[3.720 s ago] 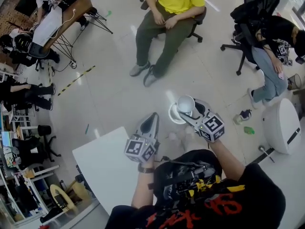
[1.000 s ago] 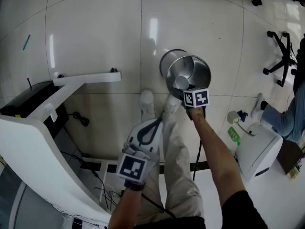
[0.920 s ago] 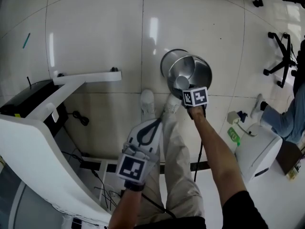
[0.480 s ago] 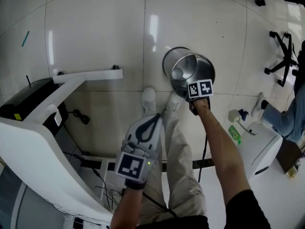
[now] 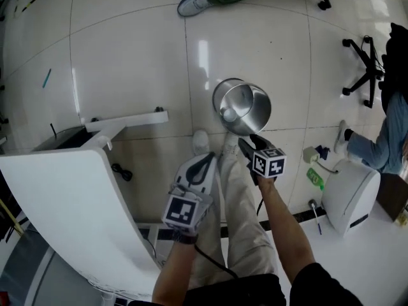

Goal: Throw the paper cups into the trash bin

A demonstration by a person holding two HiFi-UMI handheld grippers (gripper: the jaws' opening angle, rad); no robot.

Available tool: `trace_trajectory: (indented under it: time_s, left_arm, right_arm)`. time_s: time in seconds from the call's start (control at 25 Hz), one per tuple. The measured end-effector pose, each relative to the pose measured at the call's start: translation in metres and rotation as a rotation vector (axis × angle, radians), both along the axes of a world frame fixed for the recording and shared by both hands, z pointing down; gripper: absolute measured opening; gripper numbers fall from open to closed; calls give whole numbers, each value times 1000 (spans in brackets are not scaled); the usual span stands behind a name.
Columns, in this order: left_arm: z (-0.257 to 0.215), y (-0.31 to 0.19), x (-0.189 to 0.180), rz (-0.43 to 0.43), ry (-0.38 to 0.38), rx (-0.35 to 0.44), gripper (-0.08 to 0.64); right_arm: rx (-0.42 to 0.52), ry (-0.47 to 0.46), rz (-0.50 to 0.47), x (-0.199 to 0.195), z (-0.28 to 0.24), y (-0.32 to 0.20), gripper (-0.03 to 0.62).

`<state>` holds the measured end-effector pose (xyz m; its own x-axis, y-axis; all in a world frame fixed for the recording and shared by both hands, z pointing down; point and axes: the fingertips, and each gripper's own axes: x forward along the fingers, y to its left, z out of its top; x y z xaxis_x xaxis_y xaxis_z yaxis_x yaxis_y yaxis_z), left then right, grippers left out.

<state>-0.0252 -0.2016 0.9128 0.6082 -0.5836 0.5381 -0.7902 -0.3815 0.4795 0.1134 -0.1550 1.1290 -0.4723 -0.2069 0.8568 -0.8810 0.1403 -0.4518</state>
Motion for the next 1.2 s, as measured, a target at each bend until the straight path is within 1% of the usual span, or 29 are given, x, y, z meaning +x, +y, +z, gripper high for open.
trace_trajectory:
  time_s: [0.04,0.12,0.2,0.32,0.44,0.52,0.56,0.64,0.72,0.8,0.88,0.96,1.08,1.2]
  left_arm:
    - [-11,-5,1,14,-4,24,2]
    - [-42,-17,0,37,-8,76,2]
    - [-79,-23,5,61,-13,104,2]
    - [-135,-32,24,91,1,159,2]
    - [-188,-38,32,116,4,191,2]
    - [-216,-41,39,126,8,224,2]
    - [-227,-45,44,137,9,245,2]
    - [-246,-53,51,169,1,287,2]
    - [-260,-55,48,184,-15,310,2]
    - [-274,-56,41,171,-22,323,2]
    - [-285,-57,35,153,-21,330,3]
    - [-295,-55,31,144,-21,331,3]
    - [-313,-47,27,130,-3,329,2]
    - [-329,-33,20,118,21,339,2]
  right_arm:
    - [59,8,5,-1,-25,-4,203]
    - [144,12,14,-7,-71,-12,190]
    - [199,12,4,-10,-114,-16,190]
    - [283,31,-25,-2,-174,-29,190]
    - [354,26,-12,-7,-222,-44,190]
    - [387,45,-6,-4,-248,-53,190]
    - [405,65,-9,0,-260,-60,167]
    - [447,87,-10,2,-281,-75,140]
    - [477,76,2,-3,-298,-84,140]
    - [500,55,16,-7,-317,-89,138]
    - [529,39,21,-6,-340,-93,85]
    - [567,19,26,-5,-368,-95,72]
    - [613,-4,20,-2,-413,-89,8]
    - [614,-3,-3,1,-444,-74,6]
